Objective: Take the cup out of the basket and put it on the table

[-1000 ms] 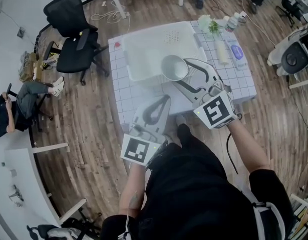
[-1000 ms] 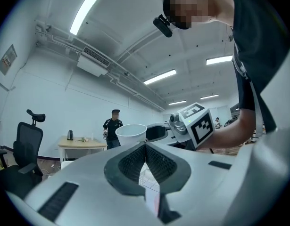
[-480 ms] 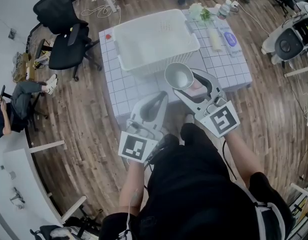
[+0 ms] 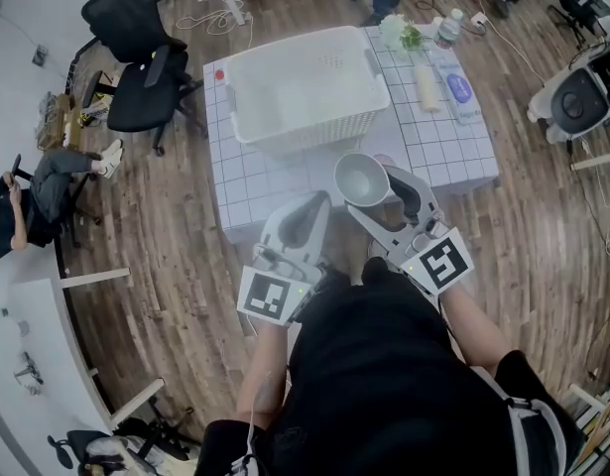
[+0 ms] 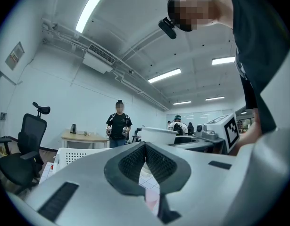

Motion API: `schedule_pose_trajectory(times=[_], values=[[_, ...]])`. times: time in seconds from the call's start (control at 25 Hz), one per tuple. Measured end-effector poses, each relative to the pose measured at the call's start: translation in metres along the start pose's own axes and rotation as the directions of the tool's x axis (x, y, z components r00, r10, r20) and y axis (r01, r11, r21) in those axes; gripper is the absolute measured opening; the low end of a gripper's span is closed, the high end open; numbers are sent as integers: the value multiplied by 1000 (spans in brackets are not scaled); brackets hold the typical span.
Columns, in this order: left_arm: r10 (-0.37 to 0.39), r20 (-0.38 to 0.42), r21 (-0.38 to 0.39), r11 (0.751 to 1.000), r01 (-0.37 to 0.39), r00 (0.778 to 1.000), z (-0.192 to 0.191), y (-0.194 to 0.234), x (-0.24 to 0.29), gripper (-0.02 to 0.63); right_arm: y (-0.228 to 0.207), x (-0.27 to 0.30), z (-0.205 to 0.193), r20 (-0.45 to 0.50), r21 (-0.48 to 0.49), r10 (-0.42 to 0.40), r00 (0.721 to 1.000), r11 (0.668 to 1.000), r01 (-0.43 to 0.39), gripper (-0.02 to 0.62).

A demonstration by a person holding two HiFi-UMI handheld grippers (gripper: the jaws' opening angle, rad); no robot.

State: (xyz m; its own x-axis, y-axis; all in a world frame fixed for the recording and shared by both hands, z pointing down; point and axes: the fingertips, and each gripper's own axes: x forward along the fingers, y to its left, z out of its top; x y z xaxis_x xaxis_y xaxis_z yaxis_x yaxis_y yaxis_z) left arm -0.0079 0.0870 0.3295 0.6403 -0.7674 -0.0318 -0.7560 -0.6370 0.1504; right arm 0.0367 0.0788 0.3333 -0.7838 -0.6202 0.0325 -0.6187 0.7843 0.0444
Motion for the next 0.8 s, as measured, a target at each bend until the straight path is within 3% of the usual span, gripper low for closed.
schedule_pose_trajectory(times=[0.28,0.8], values=[[21,-18,15,1000,-21,1000,-4,-7,5,9,-6,-22,-4,8,43,22,1000,999,-22,264],[33,-32,15,999,-33,999,-13,-17,12,9,-12,-35,-2,4,15,35,999,999,-35,259]])
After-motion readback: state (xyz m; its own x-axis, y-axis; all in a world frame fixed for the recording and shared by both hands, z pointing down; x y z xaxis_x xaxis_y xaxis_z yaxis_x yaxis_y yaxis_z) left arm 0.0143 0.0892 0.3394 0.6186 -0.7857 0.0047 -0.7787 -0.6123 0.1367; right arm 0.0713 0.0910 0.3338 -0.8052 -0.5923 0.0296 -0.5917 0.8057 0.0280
